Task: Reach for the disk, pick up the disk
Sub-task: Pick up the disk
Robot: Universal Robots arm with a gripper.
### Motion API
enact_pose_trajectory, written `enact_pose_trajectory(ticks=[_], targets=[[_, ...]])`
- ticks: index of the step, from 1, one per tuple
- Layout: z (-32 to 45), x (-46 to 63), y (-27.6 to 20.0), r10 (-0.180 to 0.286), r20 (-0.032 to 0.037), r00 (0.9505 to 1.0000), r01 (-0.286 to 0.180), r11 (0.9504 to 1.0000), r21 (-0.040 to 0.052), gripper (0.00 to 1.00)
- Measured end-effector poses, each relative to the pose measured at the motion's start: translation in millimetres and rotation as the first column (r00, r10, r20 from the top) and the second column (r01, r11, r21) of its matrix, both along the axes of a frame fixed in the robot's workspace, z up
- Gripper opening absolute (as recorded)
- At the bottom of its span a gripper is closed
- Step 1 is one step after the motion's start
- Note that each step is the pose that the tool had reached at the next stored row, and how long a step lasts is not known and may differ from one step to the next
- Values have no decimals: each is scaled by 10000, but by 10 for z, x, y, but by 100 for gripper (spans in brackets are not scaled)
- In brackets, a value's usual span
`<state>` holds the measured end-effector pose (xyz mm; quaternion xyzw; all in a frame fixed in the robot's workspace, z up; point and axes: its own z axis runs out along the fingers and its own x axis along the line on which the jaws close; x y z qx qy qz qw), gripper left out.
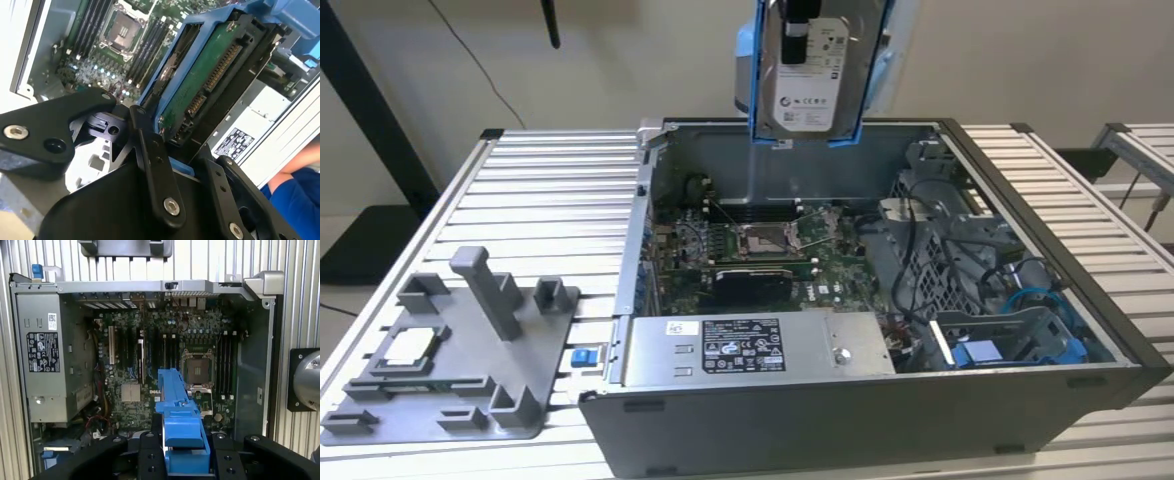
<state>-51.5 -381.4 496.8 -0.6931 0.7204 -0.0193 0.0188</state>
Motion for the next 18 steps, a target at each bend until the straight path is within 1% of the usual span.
enact_pose_trajectory(ticks=[9, 13, 18], targets=[[-1, 234, -7, 0, 0, 10000, 0, 10000, 1, 0], [0, 316, -10, 1, 0, 10000, -1, 10000, 0, 0], [0, 332, -12, -2, 0, 10000, 2, 10000, 0, 0]])
